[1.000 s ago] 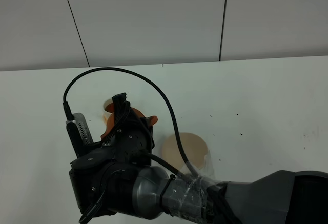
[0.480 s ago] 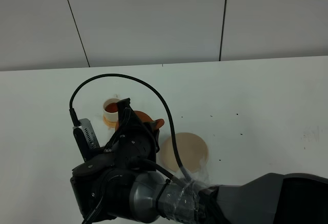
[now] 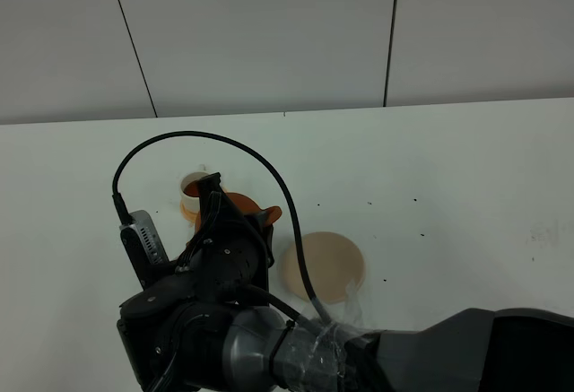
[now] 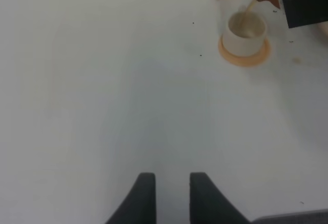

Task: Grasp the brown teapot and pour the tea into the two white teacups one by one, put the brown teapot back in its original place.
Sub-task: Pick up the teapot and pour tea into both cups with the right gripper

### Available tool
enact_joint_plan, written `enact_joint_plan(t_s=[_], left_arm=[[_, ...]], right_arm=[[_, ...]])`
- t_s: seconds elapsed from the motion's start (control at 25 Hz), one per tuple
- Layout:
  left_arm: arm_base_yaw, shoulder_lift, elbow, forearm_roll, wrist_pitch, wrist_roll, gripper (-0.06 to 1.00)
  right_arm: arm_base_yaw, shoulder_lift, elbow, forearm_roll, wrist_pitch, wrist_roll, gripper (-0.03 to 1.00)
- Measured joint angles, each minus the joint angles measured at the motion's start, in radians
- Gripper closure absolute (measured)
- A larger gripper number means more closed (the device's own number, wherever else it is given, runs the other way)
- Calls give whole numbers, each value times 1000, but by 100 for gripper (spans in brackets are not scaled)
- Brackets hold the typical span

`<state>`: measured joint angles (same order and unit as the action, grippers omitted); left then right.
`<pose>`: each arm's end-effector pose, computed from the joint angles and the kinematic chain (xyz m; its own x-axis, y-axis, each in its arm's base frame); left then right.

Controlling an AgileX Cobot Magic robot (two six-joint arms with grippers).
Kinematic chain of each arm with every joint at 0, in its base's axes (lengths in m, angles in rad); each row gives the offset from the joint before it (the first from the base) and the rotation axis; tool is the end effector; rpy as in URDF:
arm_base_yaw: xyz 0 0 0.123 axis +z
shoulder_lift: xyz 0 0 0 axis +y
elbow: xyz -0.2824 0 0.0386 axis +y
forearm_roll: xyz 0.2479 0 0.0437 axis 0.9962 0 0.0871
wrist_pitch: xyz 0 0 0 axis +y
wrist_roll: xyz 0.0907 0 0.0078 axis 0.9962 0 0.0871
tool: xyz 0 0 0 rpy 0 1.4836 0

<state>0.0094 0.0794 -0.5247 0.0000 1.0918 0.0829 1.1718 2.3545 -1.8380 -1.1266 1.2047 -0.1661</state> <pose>0.0035 0.0000 0.2817 -0.5295 0.0778 -0.8447 0.0346 0.9969 0.0702 0.2565 0.4107 0.1646 0.0335 -0.9239 0.3811 -0.5439 -0.3368 -0.7686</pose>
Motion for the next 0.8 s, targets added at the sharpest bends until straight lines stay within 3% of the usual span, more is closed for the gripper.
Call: enact_joint_plan(t_s=[0.8], left_arm=[[0, 0, 0, 0, 0, 0, 71]], right_arm=[[11, 0, 0, -1, 0, 0, 87]])
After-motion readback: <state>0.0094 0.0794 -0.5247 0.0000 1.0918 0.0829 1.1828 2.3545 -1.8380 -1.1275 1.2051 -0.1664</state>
